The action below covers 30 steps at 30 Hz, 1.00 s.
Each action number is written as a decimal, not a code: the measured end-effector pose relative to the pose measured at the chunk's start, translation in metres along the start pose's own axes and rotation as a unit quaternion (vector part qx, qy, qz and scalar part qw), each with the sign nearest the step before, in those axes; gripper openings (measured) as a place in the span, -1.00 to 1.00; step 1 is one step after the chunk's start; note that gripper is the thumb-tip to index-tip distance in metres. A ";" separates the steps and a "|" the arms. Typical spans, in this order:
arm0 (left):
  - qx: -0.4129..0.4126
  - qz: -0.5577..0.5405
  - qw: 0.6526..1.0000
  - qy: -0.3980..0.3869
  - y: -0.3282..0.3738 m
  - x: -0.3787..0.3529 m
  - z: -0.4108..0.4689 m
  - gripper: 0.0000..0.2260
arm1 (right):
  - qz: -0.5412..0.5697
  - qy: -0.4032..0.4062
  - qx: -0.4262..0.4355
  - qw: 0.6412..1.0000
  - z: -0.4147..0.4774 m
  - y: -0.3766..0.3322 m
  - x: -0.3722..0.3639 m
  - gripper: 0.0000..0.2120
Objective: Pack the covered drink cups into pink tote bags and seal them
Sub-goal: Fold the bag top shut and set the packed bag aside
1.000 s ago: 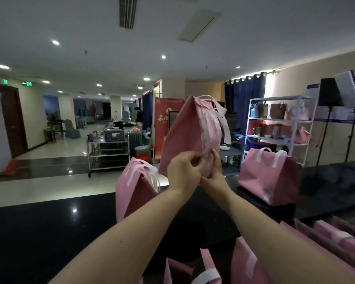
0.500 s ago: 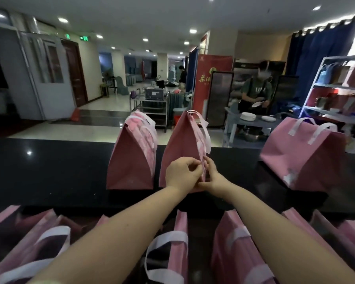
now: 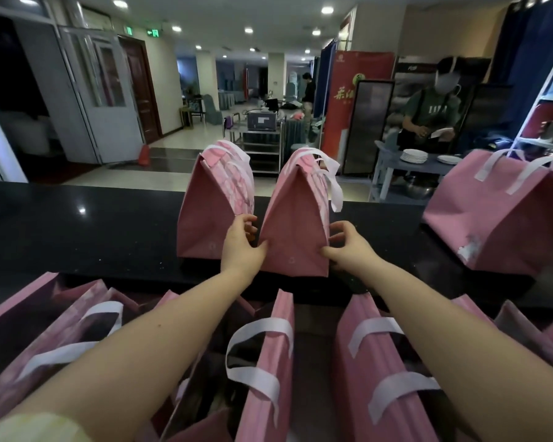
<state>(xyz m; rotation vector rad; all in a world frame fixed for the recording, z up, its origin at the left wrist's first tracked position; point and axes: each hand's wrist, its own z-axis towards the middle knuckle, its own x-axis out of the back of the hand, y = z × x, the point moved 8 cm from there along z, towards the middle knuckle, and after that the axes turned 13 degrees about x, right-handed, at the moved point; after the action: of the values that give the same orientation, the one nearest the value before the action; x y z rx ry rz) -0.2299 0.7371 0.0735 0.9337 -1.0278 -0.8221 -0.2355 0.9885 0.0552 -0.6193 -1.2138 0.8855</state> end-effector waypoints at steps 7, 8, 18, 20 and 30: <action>0.050 0.080 0.995 0.037 0.001 0.006 0.015 -0.88 | -0.040 0.016 0.020 0.999 0.014 -0.017 -0.016 -0.64; 0.056 0.090 0.993 0.047 0.001 0.010 0.018 -0.88 | -0.040 0.013 0.019 0.999 0.019 -0.020 -0.020 -0.65; 0.056 0.147 0.984 0.081 -0.006 0.039 0.021 -0.92 | -0.012 0.076 0.044 0.996 0.022 -0.031 -0.039 -0.57; 0.023 0.181 0.981 0.071 -0.003 0.045 0.018 -0.92 | -0.010 0.124 0.094 0.988 0.014 -0.048 -0.029 -0.53; -0.213 0.395 0.893 0.026 0.041 0.096 -0.010 -0.72 | -0.197 0.034 0.357 0.912 -0.024 -0.180 -0.081 -0.63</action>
<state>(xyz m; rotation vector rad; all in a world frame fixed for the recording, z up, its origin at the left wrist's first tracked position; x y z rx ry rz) -0.1858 0.6692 0.1406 0.1128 -1.0052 -0.2977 -0.1763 0.8252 0.1523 0.1839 -0.8183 0.8728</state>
